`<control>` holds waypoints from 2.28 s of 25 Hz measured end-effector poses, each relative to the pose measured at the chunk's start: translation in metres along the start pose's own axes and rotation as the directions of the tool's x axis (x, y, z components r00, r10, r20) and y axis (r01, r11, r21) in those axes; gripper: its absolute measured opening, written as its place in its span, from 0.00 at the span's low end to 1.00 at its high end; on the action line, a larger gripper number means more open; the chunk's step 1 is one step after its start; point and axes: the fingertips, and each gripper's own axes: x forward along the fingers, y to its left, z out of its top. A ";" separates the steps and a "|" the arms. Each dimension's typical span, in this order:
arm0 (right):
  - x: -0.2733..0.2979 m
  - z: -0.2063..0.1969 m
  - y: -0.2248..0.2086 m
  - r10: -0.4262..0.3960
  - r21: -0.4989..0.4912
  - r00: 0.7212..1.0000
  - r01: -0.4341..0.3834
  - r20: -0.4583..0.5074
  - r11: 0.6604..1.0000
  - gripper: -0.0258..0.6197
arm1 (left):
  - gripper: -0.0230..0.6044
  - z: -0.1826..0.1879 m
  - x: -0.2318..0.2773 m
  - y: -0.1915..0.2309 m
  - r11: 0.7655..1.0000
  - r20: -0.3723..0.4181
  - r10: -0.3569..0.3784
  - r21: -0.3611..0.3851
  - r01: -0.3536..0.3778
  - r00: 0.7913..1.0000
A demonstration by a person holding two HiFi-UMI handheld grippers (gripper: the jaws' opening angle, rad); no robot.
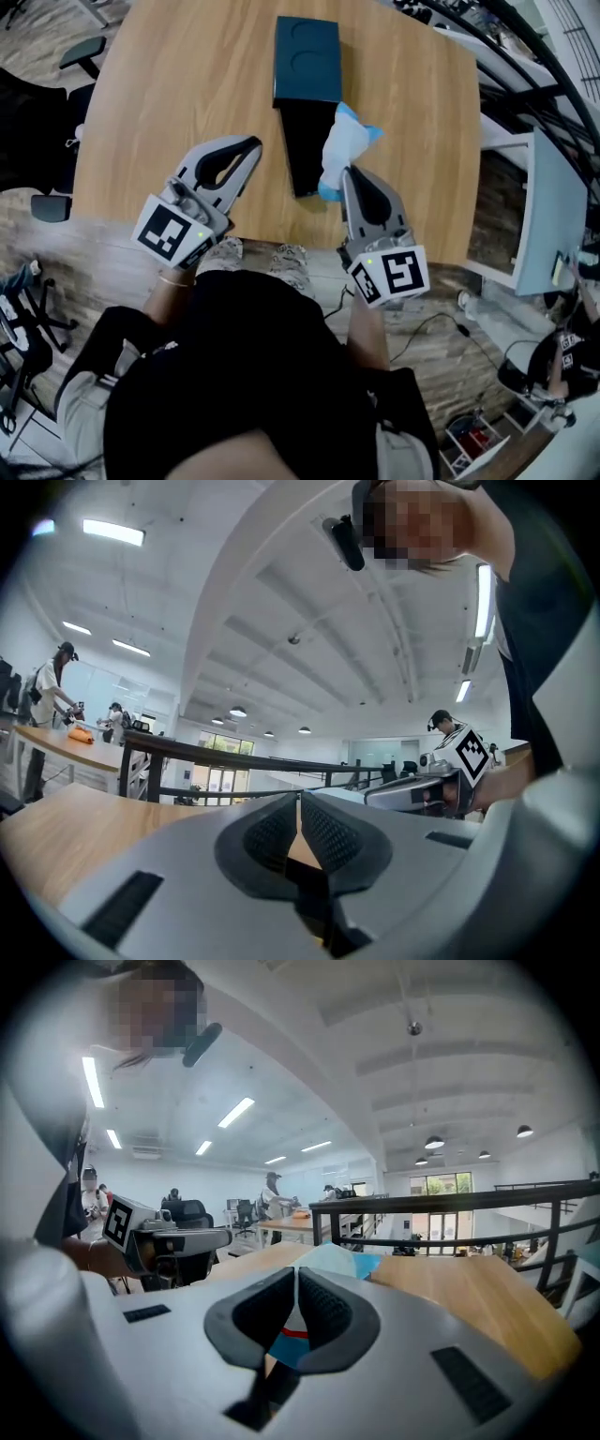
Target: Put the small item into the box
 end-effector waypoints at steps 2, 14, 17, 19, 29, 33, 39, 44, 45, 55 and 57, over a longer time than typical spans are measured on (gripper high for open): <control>0.006 -0.005 -0.015 0.050 0.008 0.999 -0.050 -0.008 0.999 0.08 | 0.07 -0.004 0.010 -0.006 0.999 -0.016 0.044 0.002 -0.044 0.999; 0.046 -0.038 -0.040 0.211 0.013 0.975 -0.211 -0.064 0.977 0.08 | 0.07 -0.024 0.025 -0.009 0.976 -0.040 0.217 -0.015 -0.218 0.975; 0.050 -0.053 -0.047 0.215 0.001 0.970 -0.216 -0.109 0.976 0.08 | 0.07 -0.029 0.029 -0.010 0.970 -0.049 0.243 -0.013 -0.243 0.969; 0.055 -0.061 -0.049 0.221 -0.007 0.966 -0.224 -0.131 0.975 0.08 | 0.07 -0.031 0.030 -0.009 0.966 -0.051 0.256 -0.011 -0.257 0.965; 0.079 -0.114 -0.030 0.279 -0.061 0.914 -0.309 -0.296 0.949 0.08 | 0.07 -0.030 0.008 -0.004 0.943 -0.060 0.334 0.011 -0.334 0.941; 0.087 -0.128 -0.026 0.274 -0.072 0.893 -0.319 -0.358 0.945 0.08 | 0.07 -0.029 -0.007 -0.003 0.934 -0.074 0.358 0.016 -0.357 0.931; 0.094 -0.148 -0.033 0.266 -0.085 0.870 -0.328 -0.416 0.941 0.08 | 0.07 -0.031 -0.012 -0.003 0.928 -0.087 0.373 0.021 -0.373 0.924; 0.095 -0.149 -0.036 0.256 -0.073 0.869 -0.315 -0.423 0.946 0.08 | 0.07 -0.027 -0.013 -0.004 0.927 -0.088 0.374 0.024 -0.374 0.923; 0.096 -0.149 -0.037 0.253 -0.078 0.871 -0.312 -0.420 0.947 0.08 | 0.07 -0.027 -0.013 -0.004 0.928 -0.088 0.374 0.023 -0.373 0.923; 0.090 -0.139 -0.031 0.270 -0.051 0.892 -0.308 -0.363 0.950 0.08 | 0.07 -0.027 -0.014 -0.007 0.931 -0.093 0.364 0.001 -0.366 0.927; 0.089 -0.128 -0.033 0.265 -0.045 0.908 -0.295 -0.323 0.954 0.08 | 0.07 -0.027 -0.011 -0.007 0.933 -0.096 0.358 -0.011 -0.360 0.929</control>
